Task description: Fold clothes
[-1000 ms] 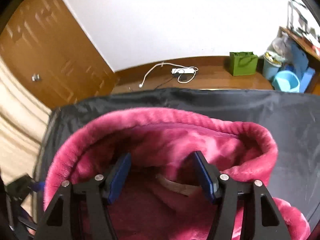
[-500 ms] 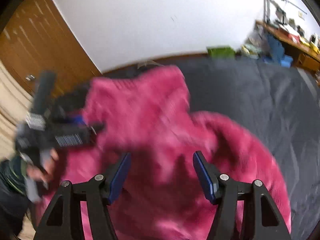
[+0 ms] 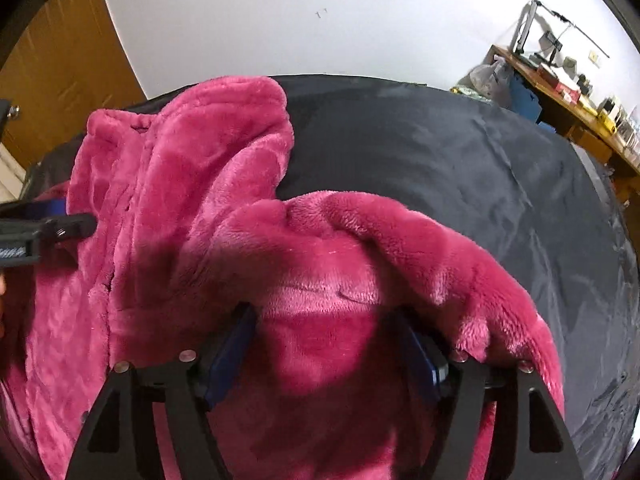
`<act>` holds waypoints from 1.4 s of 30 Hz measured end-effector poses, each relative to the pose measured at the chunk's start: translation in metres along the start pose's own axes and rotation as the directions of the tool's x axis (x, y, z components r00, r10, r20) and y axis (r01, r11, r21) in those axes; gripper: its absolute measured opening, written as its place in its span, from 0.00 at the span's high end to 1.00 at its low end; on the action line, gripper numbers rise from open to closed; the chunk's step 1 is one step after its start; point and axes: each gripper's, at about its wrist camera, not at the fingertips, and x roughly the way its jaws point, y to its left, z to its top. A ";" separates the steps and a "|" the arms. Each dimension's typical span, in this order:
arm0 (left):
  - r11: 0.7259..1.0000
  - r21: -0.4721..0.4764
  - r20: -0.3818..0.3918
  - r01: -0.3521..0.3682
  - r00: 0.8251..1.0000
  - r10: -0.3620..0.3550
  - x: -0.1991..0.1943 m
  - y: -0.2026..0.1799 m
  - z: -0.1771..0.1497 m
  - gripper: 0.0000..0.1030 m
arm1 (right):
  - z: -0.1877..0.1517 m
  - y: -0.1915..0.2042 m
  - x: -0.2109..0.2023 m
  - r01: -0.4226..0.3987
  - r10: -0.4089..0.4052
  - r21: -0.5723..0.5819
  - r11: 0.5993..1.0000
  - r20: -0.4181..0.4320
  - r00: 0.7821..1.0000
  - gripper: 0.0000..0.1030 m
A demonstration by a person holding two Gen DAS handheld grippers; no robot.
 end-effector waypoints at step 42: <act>0.813 -0.338 -0.087 -0.474 0.876 0.474 -0.109 0.122 -0.232 0.17 | -0.205 0.025 -0.094 -0.216 0.211 -0.061 0.975 -0.076 0.975 0.28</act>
